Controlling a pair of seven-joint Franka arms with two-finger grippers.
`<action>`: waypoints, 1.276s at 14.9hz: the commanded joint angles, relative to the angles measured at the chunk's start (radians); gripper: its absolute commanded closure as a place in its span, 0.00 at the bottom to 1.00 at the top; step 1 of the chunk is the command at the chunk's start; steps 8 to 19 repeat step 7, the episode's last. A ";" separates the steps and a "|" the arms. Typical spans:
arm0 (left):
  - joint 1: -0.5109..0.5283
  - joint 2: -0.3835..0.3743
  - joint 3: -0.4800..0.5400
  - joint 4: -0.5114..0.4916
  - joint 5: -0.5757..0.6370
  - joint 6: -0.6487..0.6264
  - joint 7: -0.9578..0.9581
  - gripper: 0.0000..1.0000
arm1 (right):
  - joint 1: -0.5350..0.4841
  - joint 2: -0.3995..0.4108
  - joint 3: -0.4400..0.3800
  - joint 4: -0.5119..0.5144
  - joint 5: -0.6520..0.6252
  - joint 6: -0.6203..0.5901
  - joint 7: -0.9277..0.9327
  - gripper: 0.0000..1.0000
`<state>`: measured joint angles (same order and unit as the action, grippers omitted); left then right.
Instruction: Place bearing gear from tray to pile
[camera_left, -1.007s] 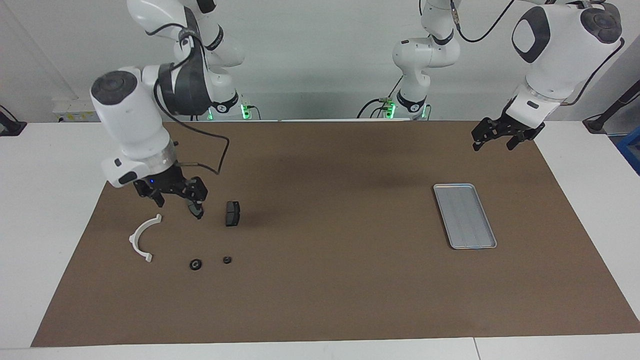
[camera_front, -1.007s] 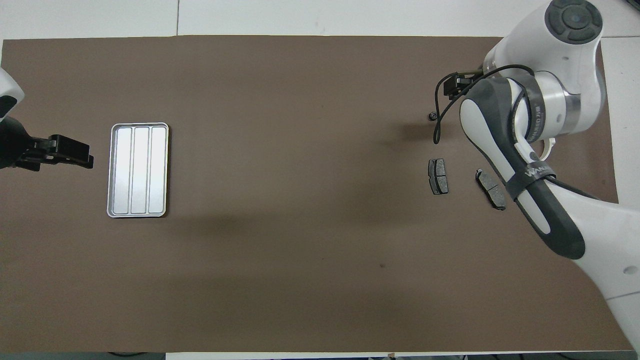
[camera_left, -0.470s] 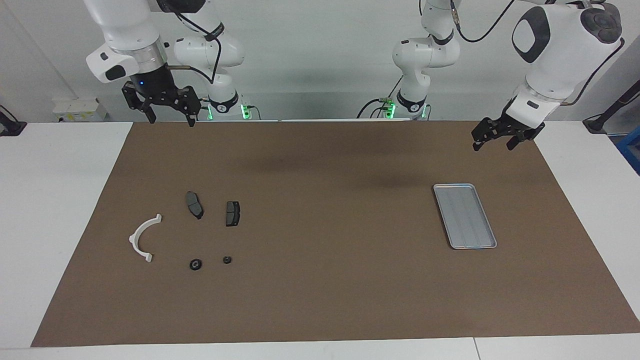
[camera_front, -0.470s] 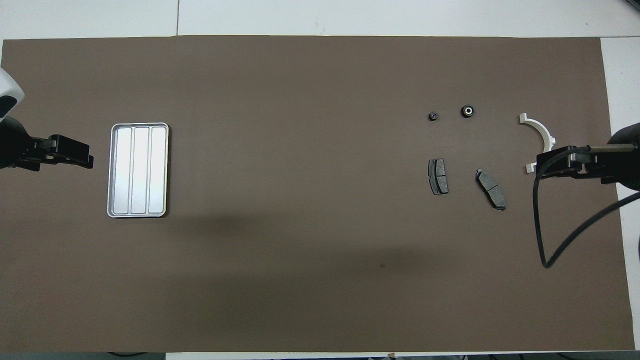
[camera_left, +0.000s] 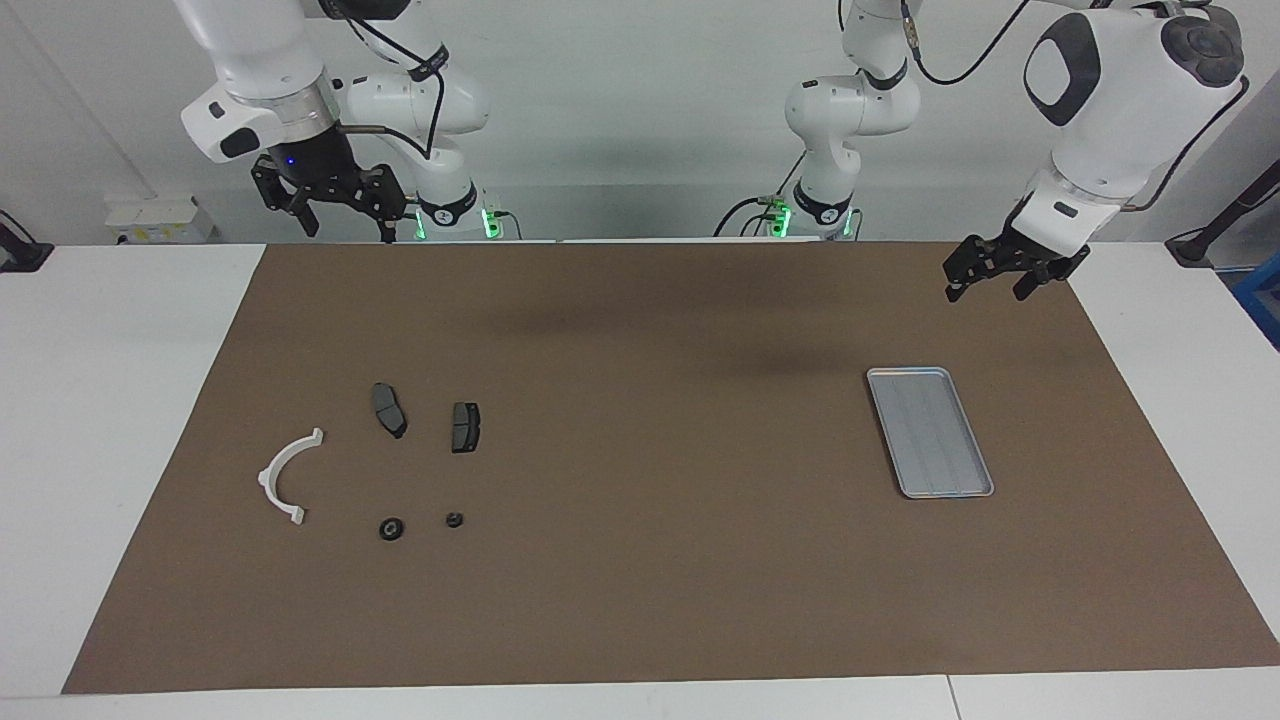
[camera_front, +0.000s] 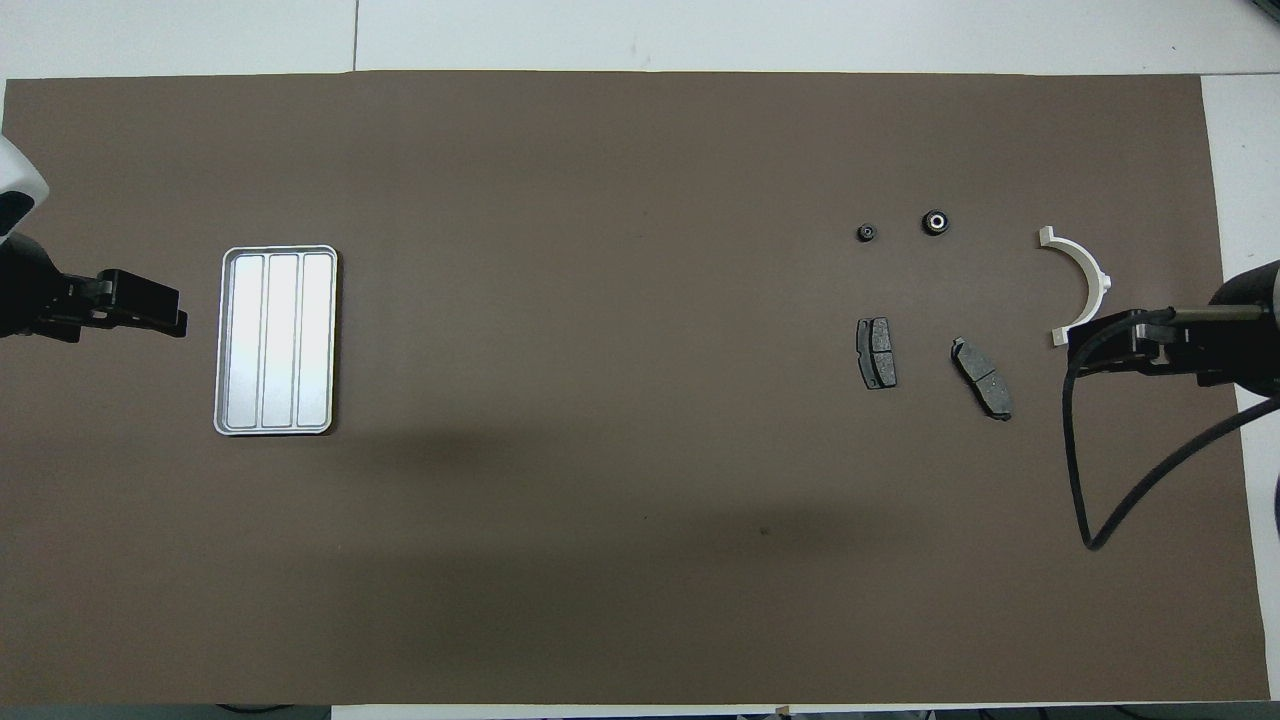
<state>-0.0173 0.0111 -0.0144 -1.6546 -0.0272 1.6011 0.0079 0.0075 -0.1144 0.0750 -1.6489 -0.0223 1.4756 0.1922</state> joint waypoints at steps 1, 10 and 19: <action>-0.004 -0.014 0.005 -0.010 0.012 0.002 0.009 0.00 | -0.012 -0.008 0.003 -0.012 0.018 0.029 -0.019 0.00; -0.004 -0.014 0.004 -0.010 0.012 0.002 0.009 0.00 | -0.001 -0.007 0.003 -0.005 0.018 0.032 -0.008 0.00; -0.004 -0.014 0.004 -0.010 0.012 0.002 0.009 0.00 | -0.001 -0.007 0.003 -0.005 0.018 0.032 -0.008 0.00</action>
